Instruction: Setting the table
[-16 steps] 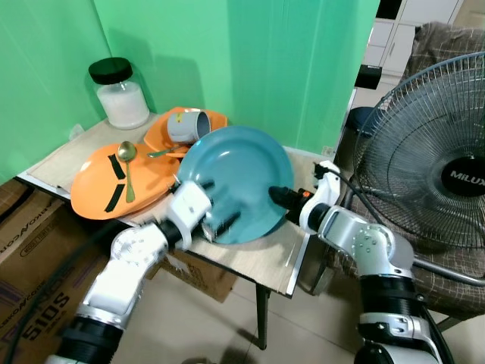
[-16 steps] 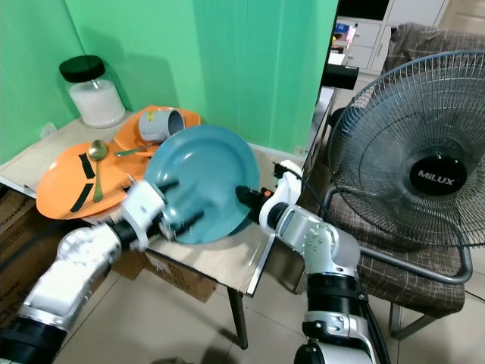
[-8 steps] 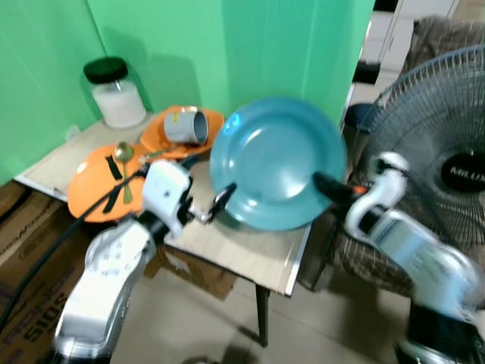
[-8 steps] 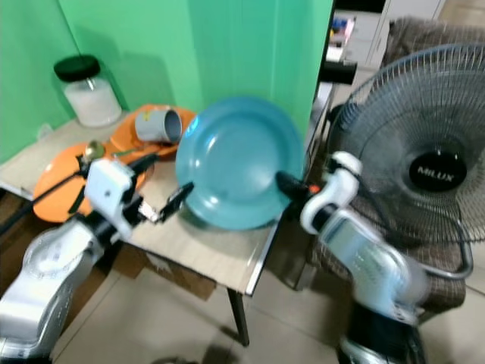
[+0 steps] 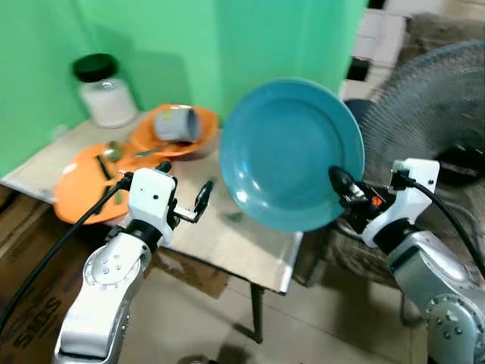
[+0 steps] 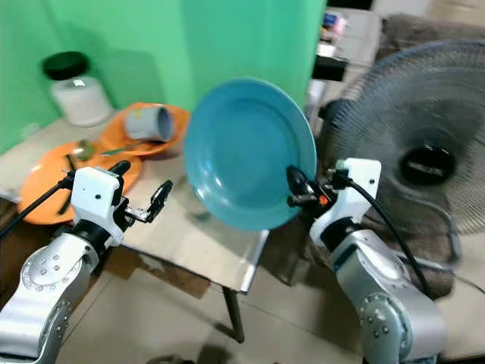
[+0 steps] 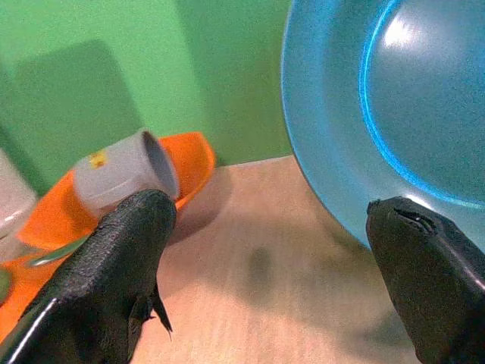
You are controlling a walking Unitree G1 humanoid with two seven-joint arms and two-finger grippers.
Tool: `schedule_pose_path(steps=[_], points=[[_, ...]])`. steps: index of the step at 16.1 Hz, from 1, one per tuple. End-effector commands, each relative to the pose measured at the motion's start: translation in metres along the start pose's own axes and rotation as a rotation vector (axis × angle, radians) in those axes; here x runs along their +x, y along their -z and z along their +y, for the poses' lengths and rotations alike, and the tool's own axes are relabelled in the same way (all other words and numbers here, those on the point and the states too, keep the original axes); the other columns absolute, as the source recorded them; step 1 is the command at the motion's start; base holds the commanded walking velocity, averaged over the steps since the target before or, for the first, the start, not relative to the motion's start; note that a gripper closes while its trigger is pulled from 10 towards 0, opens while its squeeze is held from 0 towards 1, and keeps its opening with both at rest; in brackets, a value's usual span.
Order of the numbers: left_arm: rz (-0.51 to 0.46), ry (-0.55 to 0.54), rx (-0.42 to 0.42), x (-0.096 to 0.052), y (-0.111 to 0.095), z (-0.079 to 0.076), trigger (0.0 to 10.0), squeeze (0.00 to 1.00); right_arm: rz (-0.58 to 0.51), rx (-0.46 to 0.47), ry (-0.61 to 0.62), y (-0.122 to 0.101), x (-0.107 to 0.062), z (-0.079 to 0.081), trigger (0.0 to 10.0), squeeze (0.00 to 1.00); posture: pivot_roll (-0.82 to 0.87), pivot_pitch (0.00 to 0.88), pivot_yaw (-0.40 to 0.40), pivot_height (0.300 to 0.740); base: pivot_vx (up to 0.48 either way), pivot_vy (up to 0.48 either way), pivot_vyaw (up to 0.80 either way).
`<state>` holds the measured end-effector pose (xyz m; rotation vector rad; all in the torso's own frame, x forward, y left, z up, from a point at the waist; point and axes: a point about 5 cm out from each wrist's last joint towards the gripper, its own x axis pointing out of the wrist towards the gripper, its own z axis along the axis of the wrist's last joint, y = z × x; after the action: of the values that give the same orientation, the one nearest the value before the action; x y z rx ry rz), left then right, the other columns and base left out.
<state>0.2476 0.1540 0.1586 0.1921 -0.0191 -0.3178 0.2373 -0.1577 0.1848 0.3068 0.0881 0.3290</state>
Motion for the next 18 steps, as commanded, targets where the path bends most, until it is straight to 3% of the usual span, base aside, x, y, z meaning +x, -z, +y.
schedule_pose_path(steps=[1,5,9,12,15,18], points=[[-0.004,-0.019,0.014,0.0,-0.003,0.001,10.0,0.0,-0.057,-0.033,-0.006,-0.008,-0.003,0.005,10.0,0.0,0.08,0.0,0.035,0.74,0.0,0.0,-0.76],[-0.011,-0.028,0.013,0.003,-0.003,0.0,10.0,0.0,-0.075,-0.057,0.025,-0.001,-0.003,0.003,10.0,0.0,0.08,0.0,0.044,0.74,0.0,0.0,-0.77],[-0.046,-0.127,0.017,0.015,-0.003,0.002,10.0,0.0,-0.088,-0.066,0.08,0.001,-0.003,-0.002,10.0,0.0,0.06,0.0,0.052,0.74,0.0,0.0,-0.78],[-0.084,-0.197,-0.025,0.017,-0.008,0.007,10.0,0.0,-0.1,-0.066,0.074,-0.002,-0.001,0.0,10.0,0.0,0.05,0.0,0.06,0.74,0.0,0.0,-0.78],[-0.071,-0.252,-0.015,0.018,-0.001,0.008,10.0,0.0,-0.107,-0.077,0.097,-0.003,-0.002,-0.002,10.0,0.0,0.04,0.0,0.057,0.74,0.0,0.0,-0.78],[-0.054,-0.124,-0.009,0.017,-0.004,0.005,10.0,0.0,-0.054,-0.102,0.14,0.002,0.007,-0.008,10.0,0.0,0.07,0.0,0.025,0.74,0.0,0.0,-0.79]])
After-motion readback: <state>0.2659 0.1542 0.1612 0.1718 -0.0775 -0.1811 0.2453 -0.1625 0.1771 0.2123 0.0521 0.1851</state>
